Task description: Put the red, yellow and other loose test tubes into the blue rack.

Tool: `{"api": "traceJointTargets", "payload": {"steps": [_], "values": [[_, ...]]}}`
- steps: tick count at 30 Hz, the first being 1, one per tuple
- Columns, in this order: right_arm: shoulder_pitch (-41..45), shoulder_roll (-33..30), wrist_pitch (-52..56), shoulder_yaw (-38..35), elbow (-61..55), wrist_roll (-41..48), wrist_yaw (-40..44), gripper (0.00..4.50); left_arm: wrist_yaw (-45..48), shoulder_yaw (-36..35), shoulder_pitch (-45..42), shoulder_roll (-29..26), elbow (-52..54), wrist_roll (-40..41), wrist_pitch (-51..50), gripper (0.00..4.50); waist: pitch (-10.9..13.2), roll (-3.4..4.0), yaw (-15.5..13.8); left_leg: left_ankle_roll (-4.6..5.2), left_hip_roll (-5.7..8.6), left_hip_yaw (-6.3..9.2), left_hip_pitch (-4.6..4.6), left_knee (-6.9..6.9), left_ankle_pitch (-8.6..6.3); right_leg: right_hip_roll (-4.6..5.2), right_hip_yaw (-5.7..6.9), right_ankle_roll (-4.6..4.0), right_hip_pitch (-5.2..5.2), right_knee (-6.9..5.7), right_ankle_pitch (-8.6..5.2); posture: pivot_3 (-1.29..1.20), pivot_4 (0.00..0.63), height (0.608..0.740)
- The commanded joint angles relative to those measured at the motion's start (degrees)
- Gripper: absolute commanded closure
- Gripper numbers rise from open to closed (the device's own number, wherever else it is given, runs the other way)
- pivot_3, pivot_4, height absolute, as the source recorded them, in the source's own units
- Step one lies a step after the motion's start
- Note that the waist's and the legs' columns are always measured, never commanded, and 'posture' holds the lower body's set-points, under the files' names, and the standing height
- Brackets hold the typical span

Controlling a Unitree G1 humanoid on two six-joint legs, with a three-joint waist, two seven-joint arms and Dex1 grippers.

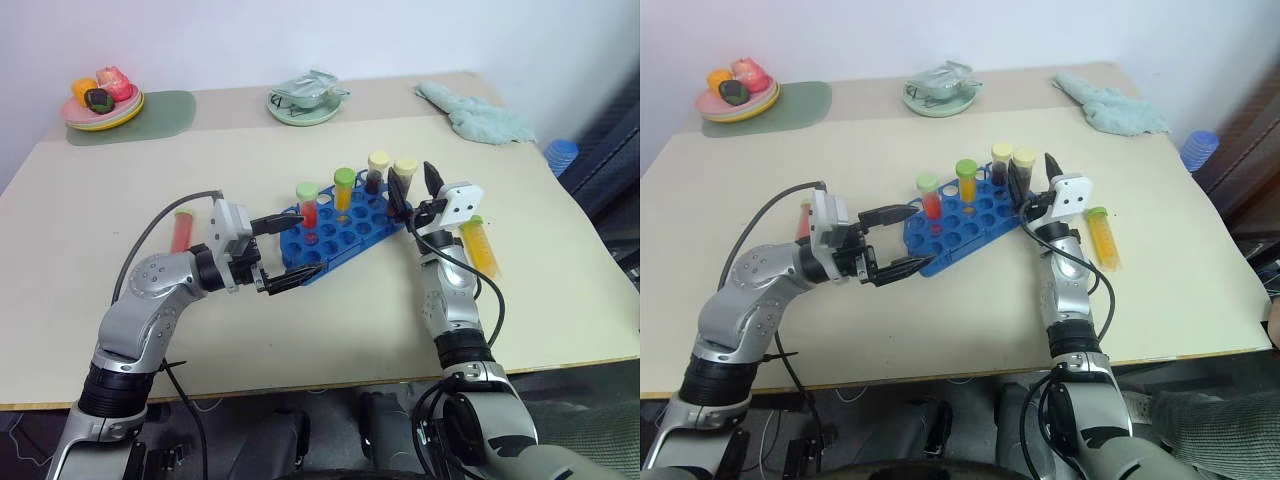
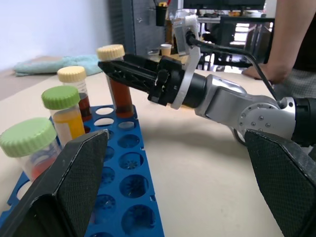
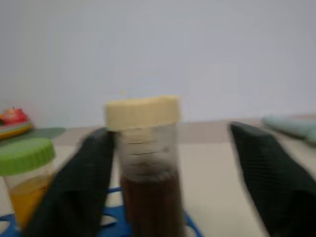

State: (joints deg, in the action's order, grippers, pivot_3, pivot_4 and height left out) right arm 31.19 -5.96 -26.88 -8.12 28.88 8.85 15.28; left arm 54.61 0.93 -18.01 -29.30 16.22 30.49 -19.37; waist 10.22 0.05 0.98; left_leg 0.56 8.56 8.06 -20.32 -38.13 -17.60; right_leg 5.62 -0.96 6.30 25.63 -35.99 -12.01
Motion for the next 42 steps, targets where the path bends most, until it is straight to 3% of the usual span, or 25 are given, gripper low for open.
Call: {"api": "traceJointTargets", "payload": {"steps": [1, 8, 11, 22, 27, 30, 37, 39, 42], "values": [[-0.03, -1.88, 1.79, 1.39, -8.96, -5.38, -3.99, 0.17, 0.36, -0.41, -0.96, -0.08, -0.01, -0.25, 1.50, 0.00, 0.00, 0.00, -0.04, 0.00, 0.00, -0.02, -0.03, 0.00, 0.00, 0.00, -0.02, 0.00, 0.04, -0.02, 0.00, 0.00, 0.150, 0.740], [-2.96, -8.66, 22.46, 1.15, -30.30, -5.10, -2.95, 0.17, 1.37, 0.75, -1.93, 1.26, -2.57, -1.05, 3.24, 0.00, 0.00, -0.01, -0.33, -0.01, -0.01, -0.08, -0.14, 0.01, 0.00, -0.01, -0.10, -0.01, 0.16, -0.03, 0.01, 0.00, 0.150, 0.740], [-3.69, -10.17, 29.37, -0.05, -35.33, 0.91, 0.16, 0.17, 1.78, 0.97, -2.49, 2.15, -3.90, -1.36, 3.99, 0.00, 0.00, -0.02, -0.39, 0.00, -0.02, -0.08, -0.14, 0.02, 0.00, -0.01, -0.10, -0.01, 0.15, 0.00, 0.01, 0.00, 0.150, 0.740], [-4.01, -8.25, 33.18, -0.20, -35.95, 3.90, -0.46, 0.17, 2.50, 1.36, -2.84, 3.43, -5.49, -1.95, 5.59, 0.00, 0.01, -0.03, -0.34, 0.00, -0.05, -0.12, -0.12, 0.02, 0.00, -0.01, -0.10, -0.02, 0.14, 0.00, 0.02, 0.00, 0.150, 0.740], [-5.67, -12.27, 38.04, -1.50, -39.56, 6.11, 2.85, 0.17, 2.39, 1.05, -2.35, 3.12, -5.01, -1.84, 5.44, 0.00, 0.01, -0.04, -0.37, 0.01, -0.05, -0.12, -0.13, 0.02, -0.01, -0.01, -0.10, -0.02, 0.14, 0.01, 0.02, 0.00, 0.150, 0.740], [-7.28, -18.35, 52.51, -6.06, -45.96, 14.88, 5.21, 0.17, 2.02, 0.91, -1.86, 2.91, -4.51, -1.87, 5.21, 0.00, 0.03, -0.05, -0.64, 0.06, -0.04, -0.13, -0.18, 0.02, -0.04, 0.00, -0.10, -0.02, 0.14, 0.08, 0.02, 0.00, 0.150, 0.740], [-5.78, -23.37, 89.67, -20.08, -53.04, 44.59, -4.98, 0.17, 2.23, 1.46, -2.17, 3.45, -5.93, -2.18, 5.87, 0.00, 0.03, -0.06, -0.76, 0.13, -0.17, -0.12, -0.19, 0.06, -0.08, 0.03, -0.10, -0.06, 0.09, 0.27, 0.06, 0.00, 0.150, 0.740], [-6.00, -24.41, 91.24, -19.71, -53.59, 45.18, -5.52, 0.17, 2.42, 1.75, -2.82, 3.96, -6.72, -2.38, 6.19, 0.00, 0.03, -0.06, -0.75, 0.20, -0.25, -0.12, -0.18, 0.08, -0.12, -0.02, -0.09, -0.12, 0.03, 0.45, 0.10, 0.00, 0.150, 0.740], [-9.44, -32.98, 86.91, -12.49, -54.71, 37.96, 2.43, 0.17, 2.86, 1.92, -3.61, 4.37, -7.87, -2.68, 6.69, 0.00, 0.03, -0.04, -1.29, 0.20, -0.24, -0.19, -0.20, 0.07, -0.11, -0.02, -0.07, -0.05, -0.01, 0.58, 0.17, 0.00, 0.150, 0.740]]}}
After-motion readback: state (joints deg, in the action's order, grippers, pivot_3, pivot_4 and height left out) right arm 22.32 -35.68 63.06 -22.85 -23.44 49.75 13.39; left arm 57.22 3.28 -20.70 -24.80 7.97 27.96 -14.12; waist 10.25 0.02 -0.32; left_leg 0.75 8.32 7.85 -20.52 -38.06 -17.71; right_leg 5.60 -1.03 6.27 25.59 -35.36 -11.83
